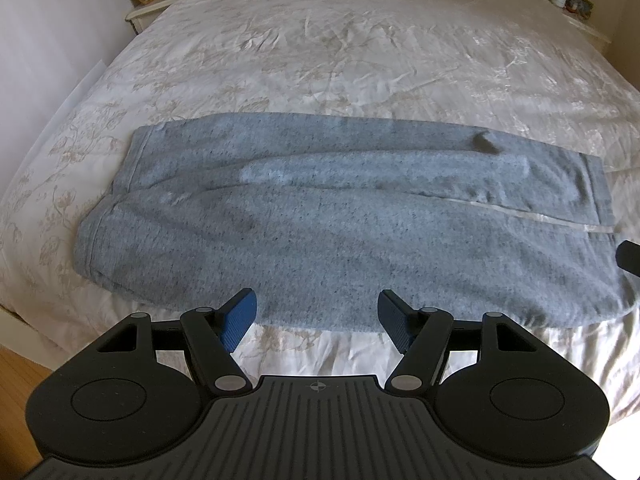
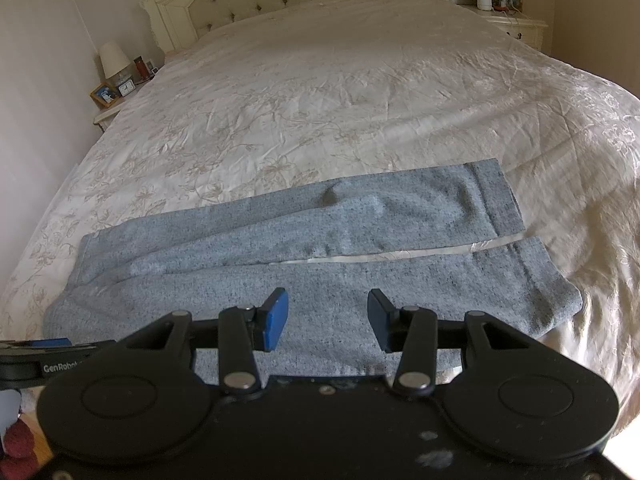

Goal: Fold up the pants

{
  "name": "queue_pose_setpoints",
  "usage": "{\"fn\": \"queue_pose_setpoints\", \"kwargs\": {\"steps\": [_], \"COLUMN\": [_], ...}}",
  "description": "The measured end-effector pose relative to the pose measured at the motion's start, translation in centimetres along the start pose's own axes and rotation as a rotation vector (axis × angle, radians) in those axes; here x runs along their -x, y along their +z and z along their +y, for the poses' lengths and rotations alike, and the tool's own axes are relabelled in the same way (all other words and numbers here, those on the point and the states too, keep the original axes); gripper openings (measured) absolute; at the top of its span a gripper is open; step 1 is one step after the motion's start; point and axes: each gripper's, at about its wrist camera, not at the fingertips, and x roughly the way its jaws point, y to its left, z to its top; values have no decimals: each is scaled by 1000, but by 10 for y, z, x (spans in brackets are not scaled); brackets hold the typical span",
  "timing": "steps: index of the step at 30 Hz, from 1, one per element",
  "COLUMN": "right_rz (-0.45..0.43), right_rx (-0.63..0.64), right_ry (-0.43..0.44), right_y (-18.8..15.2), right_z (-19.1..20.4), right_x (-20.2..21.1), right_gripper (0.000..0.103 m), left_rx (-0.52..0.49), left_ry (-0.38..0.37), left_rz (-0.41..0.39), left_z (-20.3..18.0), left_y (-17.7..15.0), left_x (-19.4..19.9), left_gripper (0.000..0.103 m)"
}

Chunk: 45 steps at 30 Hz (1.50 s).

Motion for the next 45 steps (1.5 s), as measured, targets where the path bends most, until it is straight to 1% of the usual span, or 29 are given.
{"fn": "queue_pose_setpoints", "kwargs": {"steps": [17, 20, 23, 25, 28, 32, 34, 37, 42, 45], "right_rz": [10, 9, -11, -34, -87, -141, -151, -133, -100, -85], "right_rx": [2, -1, 3, 10, 17, 25, 41, 63, 82, 114], "right_ry": [16, 30, 51, 60, 71, 66, 58, 51, 20, 0], "right_y": [-7, -8, -10, -10, -12, -8, -5, 3, 17, 31], "right_z": [-2, -4, -6, -6, -5, -4, 0, 5, 10, 16], "right_x": [-2, -2, 1, 2, 1, -6, -12, -25, -47, -63], "right_gripper": [47, 47, 47, 47, 47, 47, 47, 47, 47, 47], "left_rx": [6, 7, 11, 10, 10, 18, 20, 16, -4, -6], "left_ry": [2, 2, 4, -1, -9, -1, 4, -1, -4, -9], "left_rz": [8, 2, -3, -6, -6, -26, -34, -30, -35, -39], "left_z": [2, 2, 3, 4, 8, 14, 18, 24, 34, 41], "left_y": [-3, -3, -2, -1, 0, 3, 9, 22, 55, 73], "left_x": [0, 2, 4, 5, 5, 3, -2, -14, -42, -60], "left_gripper": [66, 63, 58, 52, 46, 43, 43, 43, 43, 43]}}
